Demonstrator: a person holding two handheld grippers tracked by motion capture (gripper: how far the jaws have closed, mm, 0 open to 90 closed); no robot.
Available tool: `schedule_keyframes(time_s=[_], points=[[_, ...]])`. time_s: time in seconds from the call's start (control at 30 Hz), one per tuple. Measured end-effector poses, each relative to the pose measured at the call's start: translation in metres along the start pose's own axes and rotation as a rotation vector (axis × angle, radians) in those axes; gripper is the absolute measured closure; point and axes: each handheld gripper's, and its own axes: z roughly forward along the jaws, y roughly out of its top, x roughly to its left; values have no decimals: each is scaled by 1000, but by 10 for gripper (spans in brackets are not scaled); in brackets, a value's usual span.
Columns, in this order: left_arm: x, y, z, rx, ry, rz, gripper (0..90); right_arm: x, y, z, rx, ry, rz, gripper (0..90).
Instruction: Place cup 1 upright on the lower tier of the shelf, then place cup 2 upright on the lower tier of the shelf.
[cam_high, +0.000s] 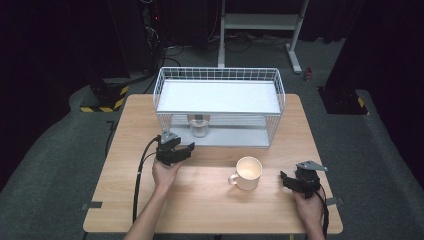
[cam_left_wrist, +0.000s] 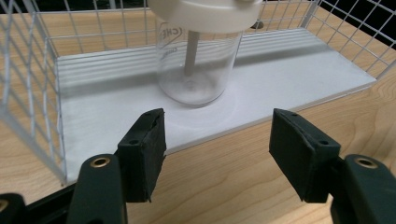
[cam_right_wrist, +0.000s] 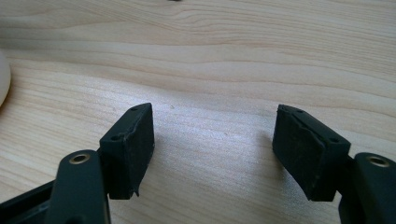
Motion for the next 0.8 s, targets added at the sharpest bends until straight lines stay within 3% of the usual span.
schedule_keyframes(time_s=[0.1, 0.27, 0.57, 0.8], points=[[2, -4, -4, 1, 32, 8, 366, 0, 0, 0, 0, 0, 0, 293], [4, -8, -14, -14, 30, -7, 365, 0, 0, 0, 0, 0, 0, 293], [0, -22, -31, -18, 34, 8, 348, 0, 0, 0, 0, 0, 0, 294], [-1, -31, -35, 4, 27, 10, 334, 0, 0, 0, -1, 0, -2, 293]])
